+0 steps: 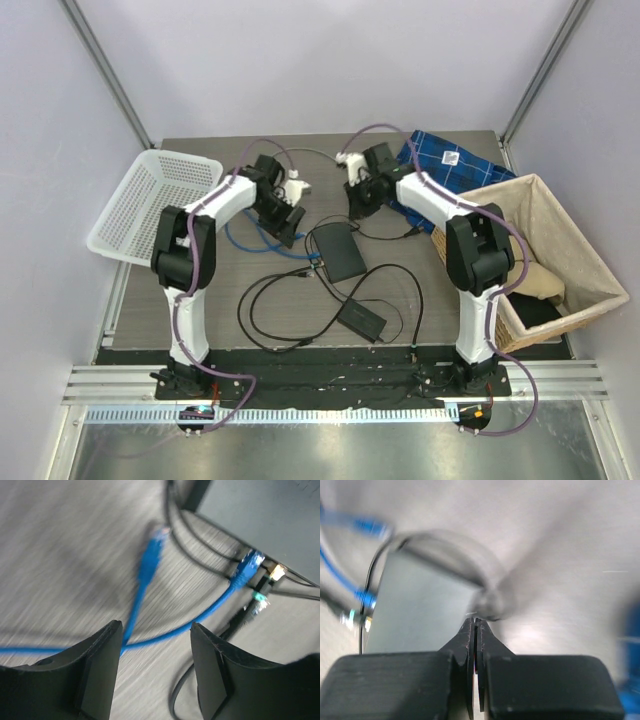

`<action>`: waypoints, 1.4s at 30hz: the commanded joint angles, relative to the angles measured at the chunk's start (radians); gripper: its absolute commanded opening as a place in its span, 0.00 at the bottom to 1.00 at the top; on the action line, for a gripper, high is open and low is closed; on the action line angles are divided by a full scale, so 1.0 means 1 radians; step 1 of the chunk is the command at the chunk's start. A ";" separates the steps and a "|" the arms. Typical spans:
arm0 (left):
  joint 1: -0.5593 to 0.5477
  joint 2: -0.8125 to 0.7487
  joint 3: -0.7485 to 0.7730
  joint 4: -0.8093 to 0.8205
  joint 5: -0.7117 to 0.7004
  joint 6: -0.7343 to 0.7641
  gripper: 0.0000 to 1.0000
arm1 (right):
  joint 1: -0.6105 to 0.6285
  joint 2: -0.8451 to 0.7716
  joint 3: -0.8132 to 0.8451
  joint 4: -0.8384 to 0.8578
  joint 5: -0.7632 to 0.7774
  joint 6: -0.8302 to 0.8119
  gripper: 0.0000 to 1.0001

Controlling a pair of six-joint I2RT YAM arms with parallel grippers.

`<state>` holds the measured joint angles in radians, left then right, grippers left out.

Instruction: Pull the plug from the switch port

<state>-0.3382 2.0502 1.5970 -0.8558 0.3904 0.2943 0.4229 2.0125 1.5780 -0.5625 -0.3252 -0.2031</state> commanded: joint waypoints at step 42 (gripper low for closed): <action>-0.068 0.399 0.693 0.102 -0.215 0.043 0.00 | -0.180 -0.305 0.010 0.075 0.061 0.065 0.01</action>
<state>-0.4297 2.3833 2.0766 -0.8604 0.1864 0.3553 0.2539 1.7233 1.5356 -0.5243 -0.2714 -0.1486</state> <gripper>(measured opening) 0.042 0.029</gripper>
